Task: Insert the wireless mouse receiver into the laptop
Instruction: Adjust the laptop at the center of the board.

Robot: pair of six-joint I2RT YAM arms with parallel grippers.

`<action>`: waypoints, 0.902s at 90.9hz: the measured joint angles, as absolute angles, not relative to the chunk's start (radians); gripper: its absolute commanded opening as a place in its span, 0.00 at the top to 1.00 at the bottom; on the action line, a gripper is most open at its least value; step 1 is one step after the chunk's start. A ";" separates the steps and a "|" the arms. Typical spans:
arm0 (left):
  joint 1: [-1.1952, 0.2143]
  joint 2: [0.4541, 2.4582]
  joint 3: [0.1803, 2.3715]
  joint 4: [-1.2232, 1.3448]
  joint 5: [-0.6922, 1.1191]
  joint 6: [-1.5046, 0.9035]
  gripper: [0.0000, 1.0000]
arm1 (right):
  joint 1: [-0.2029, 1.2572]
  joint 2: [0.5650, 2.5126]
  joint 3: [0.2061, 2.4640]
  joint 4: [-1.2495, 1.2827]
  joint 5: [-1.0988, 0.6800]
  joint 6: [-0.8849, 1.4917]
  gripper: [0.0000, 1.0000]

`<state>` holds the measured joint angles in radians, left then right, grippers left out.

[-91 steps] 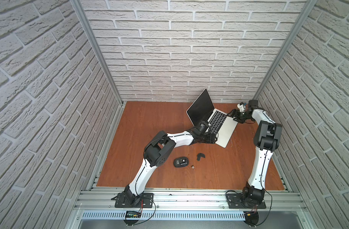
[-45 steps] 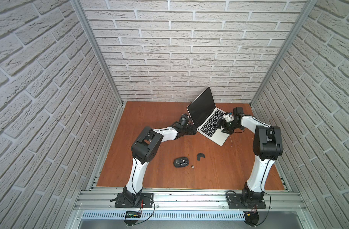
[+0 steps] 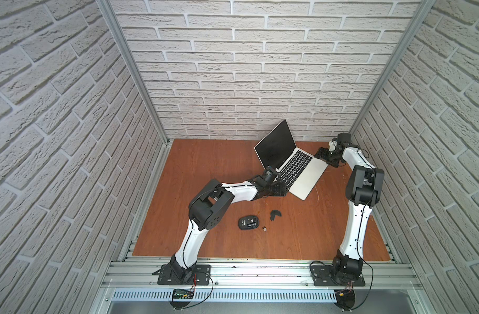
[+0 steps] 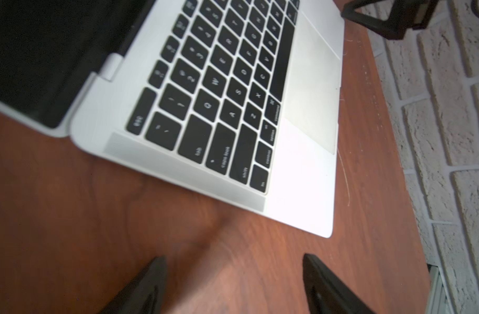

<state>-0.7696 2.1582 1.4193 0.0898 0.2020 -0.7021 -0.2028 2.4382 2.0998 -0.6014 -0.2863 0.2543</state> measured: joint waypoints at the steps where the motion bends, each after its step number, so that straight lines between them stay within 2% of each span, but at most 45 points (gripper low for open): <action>1: -0.771 2.160 1.423 0.090 0.204 -0.702 0.18 | -0.205 2.451 2.121 -0.607 -0.287 0.255 0.09; 22: -0.773 2.180 1.456 0.075 0.214 -0.709 0.17 | -0.229 2.647 2.432 -0.735 -0.378 0.208 0.12; 45: -0.766 2.184 1.464 0.068 0.215 -0.709 0.17 | -0.225 2.673 2.468 -0.864 -0.615 0.055 0.20; 54: -0.757 2.184 1.464 0.069 0.217 -0.709 0.17 | -0.218 2.653 2.408 -0.883 -0.691 -0.013 0.23; 82: -0.639 2.144 1.424 0.028 0.173 -0.679 0.16 | -0.194 2.380 1.893 -0.704 -0.730 -0.073 0.28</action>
<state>-0.6392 2.1445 1.4242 0.0284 0.1730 -0.6788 -0.1936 2.3798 1.8927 -0.7036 -0.7296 -0.0727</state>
